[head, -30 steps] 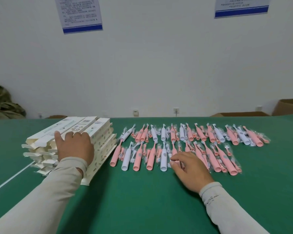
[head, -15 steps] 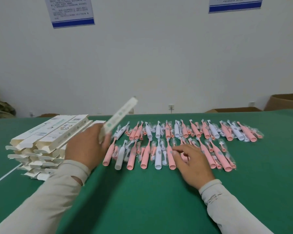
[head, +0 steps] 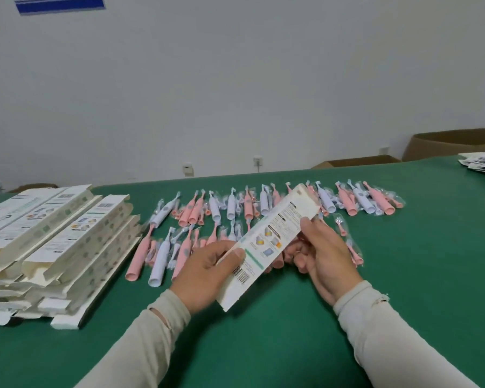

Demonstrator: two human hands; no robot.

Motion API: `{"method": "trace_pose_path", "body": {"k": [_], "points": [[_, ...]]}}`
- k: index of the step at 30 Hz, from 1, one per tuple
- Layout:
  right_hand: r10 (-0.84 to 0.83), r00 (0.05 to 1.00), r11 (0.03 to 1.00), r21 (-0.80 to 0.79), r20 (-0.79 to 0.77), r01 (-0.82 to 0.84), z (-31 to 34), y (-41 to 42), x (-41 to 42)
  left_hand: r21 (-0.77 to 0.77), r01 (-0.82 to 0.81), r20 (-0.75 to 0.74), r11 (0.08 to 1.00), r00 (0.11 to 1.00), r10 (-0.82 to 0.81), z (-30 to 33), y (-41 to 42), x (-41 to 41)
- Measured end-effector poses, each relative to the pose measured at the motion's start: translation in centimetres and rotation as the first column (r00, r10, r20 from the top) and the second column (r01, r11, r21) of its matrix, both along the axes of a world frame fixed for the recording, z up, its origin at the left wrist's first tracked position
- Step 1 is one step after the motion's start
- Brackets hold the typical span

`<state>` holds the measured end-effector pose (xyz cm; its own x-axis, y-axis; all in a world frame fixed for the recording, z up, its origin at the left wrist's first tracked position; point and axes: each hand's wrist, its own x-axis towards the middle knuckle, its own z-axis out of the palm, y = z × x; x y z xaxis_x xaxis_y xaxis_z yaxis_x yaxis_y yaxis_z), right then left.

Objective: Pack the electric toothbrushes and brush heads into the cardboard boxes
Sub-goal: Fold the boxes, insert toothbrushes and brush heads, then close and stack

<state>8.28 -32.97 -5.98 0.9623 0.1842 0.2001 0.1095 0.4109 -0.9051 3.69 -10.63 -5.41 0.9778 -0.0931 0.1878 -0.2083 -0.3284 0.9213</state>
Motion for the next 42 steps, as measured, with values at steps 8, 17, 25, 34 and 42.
{"method": "trace_pose_path", "body": {"k": [8, 17, 25, 34, 42], "points": [[0.04, 0.999, 0.998, 0.053, -0.025, -0.039, -1.3, 2.1, -0.8, 0.191, -0.139, 0.466, 0.972, 0.884, 0.035, -1.8, -4.5, 0.9], [0.107, 0.984, 0.956, 0.288, -0.142, -0.062, -2.3, 1.0, 0.6, -0.383, -0.108, 0.144, 0.917, 0.974, 0.175, -3.0, -4.4, 1.5], [0.122, 0.985, 0.966, 0.242, -0.124, -0.09, -2.5, 2.1, 0.2, -0.349, -0.018, 0.21, 0.937, 0.973, 0.097, -4.0, -4.2, 1.1], [0.166, 0.969, 0.935, 0.341, -0.186, -0.094, -2.3, 2.5, -0.2, -0.338, -0.104, 0.259, 0.935, 0.945, 0.199, -4.0, -4.1, 0.9], [0.139, 0.978, 0.967, 0.233, -0.154, -0.1, -1.9, 3.1, -0.9, -0.371, -0.112, 0.302, 0.922, 0.924, 0.234, -3.4, -4.3, 1.0]]}}
